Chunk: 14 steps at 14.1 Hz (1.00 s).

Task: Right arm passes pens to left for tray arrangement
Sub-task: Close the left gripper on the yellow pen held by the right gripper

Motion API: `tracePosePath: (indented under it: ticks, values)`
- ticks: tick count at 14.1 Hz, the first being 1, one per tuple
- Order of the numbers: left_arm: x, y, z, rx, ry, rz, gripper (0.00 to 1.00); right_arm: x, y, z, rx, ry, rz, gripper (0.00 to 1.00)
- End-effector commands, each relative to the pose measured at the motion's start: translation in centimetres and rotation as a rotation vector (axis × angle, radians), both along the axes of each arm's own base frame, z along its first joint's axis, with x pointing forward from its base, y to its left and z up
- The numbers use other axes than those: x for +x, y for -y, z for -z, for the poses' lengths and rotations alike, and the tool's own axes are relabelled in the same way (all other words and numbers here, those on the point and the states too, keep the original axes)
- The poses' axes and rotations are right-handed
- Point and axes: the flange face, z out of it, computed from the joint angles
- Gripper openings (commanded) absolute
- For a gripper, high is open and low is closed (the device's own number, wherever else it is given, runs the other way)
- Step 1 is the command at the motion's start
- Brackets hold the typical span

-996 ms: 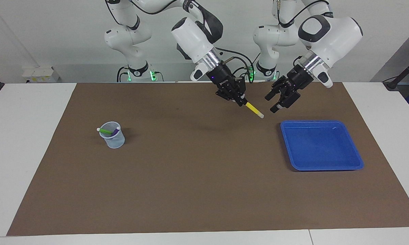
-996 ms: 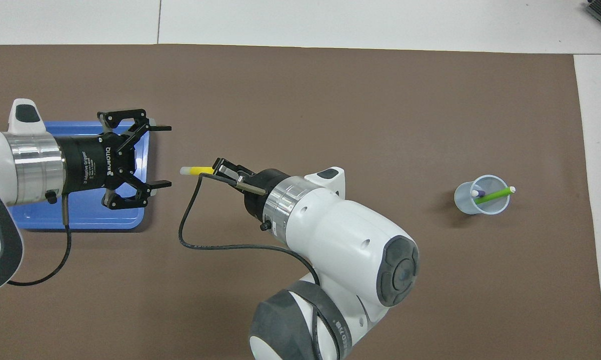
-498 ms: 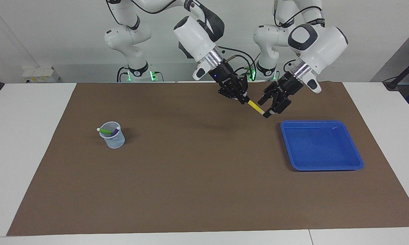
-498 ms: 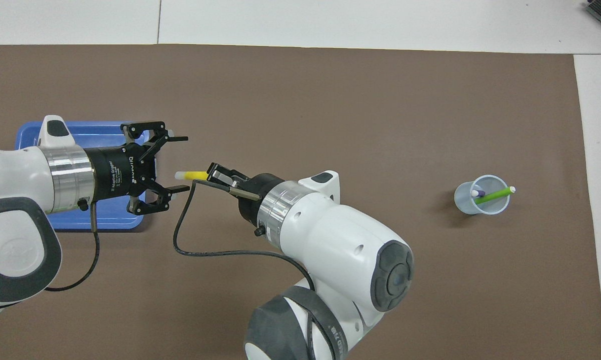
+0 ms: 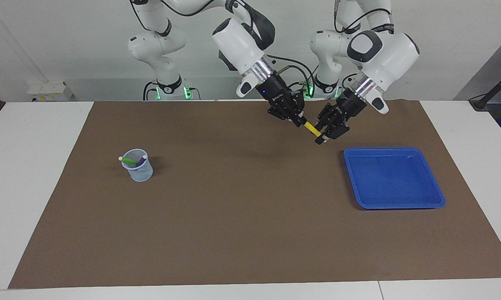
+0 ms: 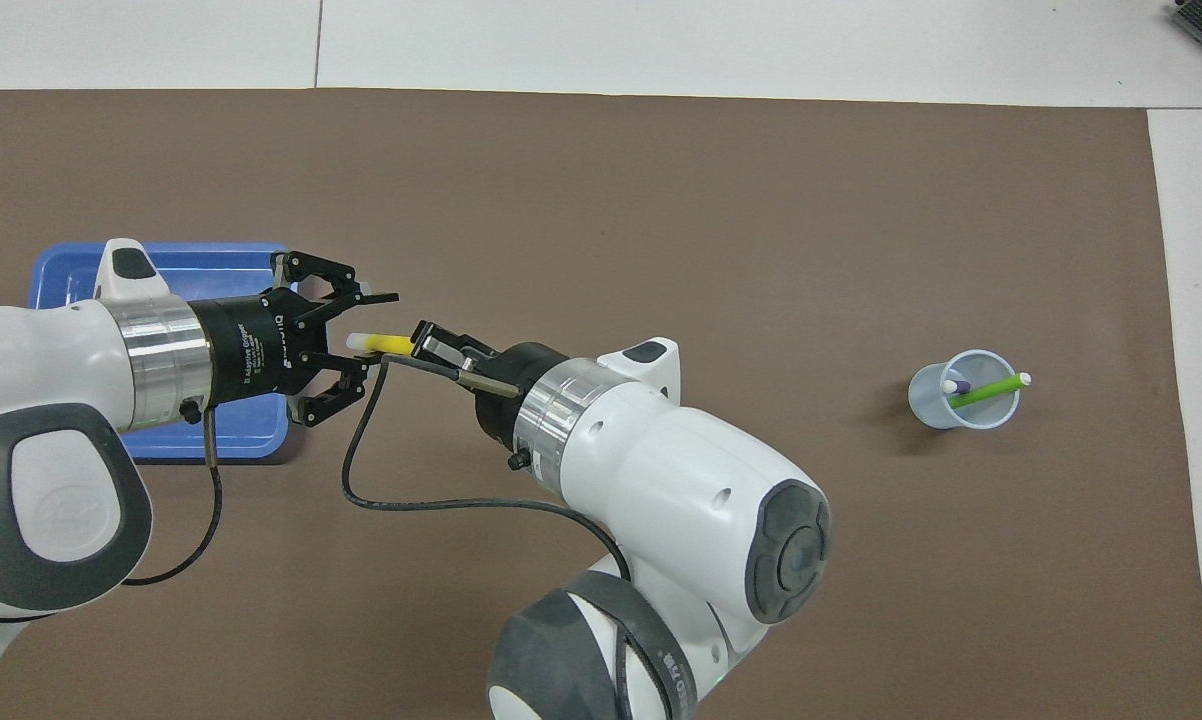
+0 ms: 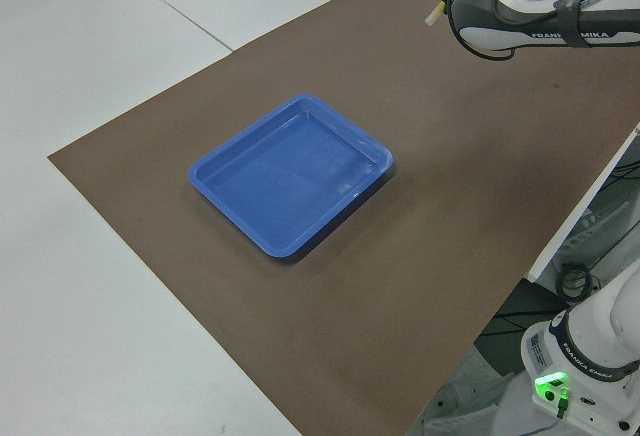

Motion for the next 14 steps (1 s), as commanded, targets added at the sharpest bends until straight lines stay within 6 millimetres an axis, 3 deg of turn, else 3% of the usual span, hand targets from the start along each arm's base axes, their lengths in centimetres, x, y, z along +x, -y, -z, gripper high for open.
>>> tracePosePath:
  ticks: [1,2,6,8,11,12,13,14]
  values:
    - [-0.86,-0.14,-0.16,-0.012,0.007,-0.024,0.43,0.16,-0.13,-0.17,0.027,-0.022,0.012,0.00]
    - [-0.90,-0.13,-0.15,-0.009,0.010,-0.006,0.20,0.16,-0.13,-0.17,0.027,-0.023,0.013,0.00]
    - [-0.93,-0.12,-0.33,-0.010,0.004,0.014,0.18,0.10,-0.19,-0.16,0.028,-0.024,0.012,0.00]
    - [-0.96,-0.09,-0.29,-0.008,0.001,0.018,0.00,0.18,-0.12,-0.24,0.030,-0.023,0.013,0.00]
    - [-1.08,-0.33,-0.30,-0.008,-0.018,0.038,0.00,0.15,-0.14,-0.11,0.026,-0.028,0.011,0.00]
    - [-1.17,-0.42,-0.32,-0.010,-0.024,0.051,0.00,0.23,-0.07,-0.18,0.028,-0.027,0.013,0.26]
    - [-1.21,-0.65,-0.41,-0.012,-0.026,0.067,0.00,0.15,-0.09,-0.23,0.032,-0.028,0.015,0.76]
    - [-1.16,-1.01,-0.39,-0.011,-0.030,0.070,0.00,0.13,-0.05,-0.31,0.037,-0.031,0.018,1.00]
